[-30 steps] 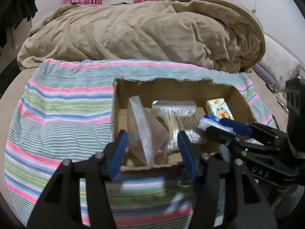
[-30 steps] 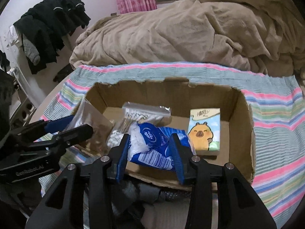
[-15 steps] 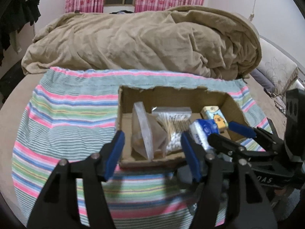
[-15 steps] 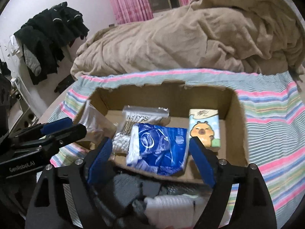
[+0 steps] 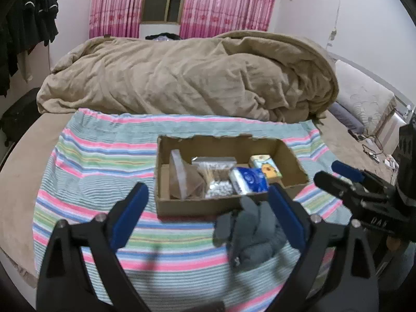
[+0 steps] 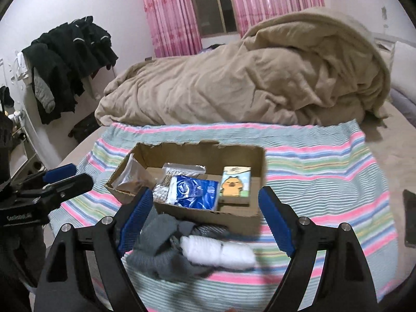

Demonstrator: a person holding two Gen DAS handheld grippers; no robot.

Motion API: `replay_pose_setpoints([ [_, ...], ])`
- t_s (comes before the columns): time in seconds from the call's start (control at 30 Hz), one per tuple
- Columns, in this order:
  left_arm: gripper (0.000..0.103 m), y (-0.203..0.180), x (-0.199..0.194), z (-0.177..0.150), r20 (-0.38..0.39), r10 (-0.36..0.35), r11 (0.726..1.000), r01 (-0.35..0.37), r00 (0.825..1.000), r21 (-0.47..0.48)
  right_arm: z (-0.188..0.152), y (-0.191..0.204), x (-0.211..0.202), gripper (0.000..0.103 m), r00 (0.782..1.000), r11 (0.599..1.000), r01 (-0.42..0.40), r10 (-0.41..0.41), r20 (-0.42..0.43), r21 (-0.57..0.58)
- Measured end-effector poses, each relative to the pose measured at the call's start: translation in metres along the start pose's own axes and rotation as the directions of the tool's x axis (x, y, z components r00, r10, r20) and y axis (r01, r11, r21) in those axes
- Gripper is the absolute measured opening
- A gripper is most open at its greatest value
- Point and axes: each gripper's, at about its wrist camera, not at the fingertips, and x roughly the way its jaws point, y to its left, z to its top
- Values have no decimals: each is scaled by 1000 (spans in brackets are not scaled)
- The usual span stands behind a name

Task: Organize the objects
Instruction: 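Grasp the white socks with the right tool while the left grasps a grey glove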

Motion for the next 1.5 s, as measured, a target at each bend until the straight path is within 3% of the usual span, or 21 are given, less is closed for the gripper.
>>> replay_pose_setpoints([
  [0.23, 98, -13, -7, -15, -15, -7, 1000, 7, 1000, -1, -7, -9, -25, 86, 1000, 1000, 5, -5, 10, 3],
  [0.4, 98, -21, 3, -33, -66, -26, 999, 24, 998, -21, -20, -18, -26, 86, 1000, 1000, 10, -10, -14, 4],
  [0.77, 98, -46, 46, -62, -168, -58, 998, 57, 984, -7, -47, -43, 7, 86, 994, 999, -7, 12, -107, 52],
  [1.13, 96, -45, 82, -88, -246, -60, 998, 56, 968, -22, -67, -56, 51, 86, 974, 985, -78, 108, -199, 152],
  [1.3, 70, -54, 84, -90, -237, -91, 995, 98, 967, 19, -72, -55, 61, 84, 966, 977, -107, 146, -215, 184],
  [1.4, 58, -59, 83, -91, -234, -103, 993, 113, 967, 30, -75, -56, 63, 62, 957, 965, -154, 199, -211, 212],
  [1.5, 49, -64, 79, -90, -231, -118, 991, 130, 966, 38, -76, -52, 59, 58, 960, 969, -157, 195, -199, 191],
])
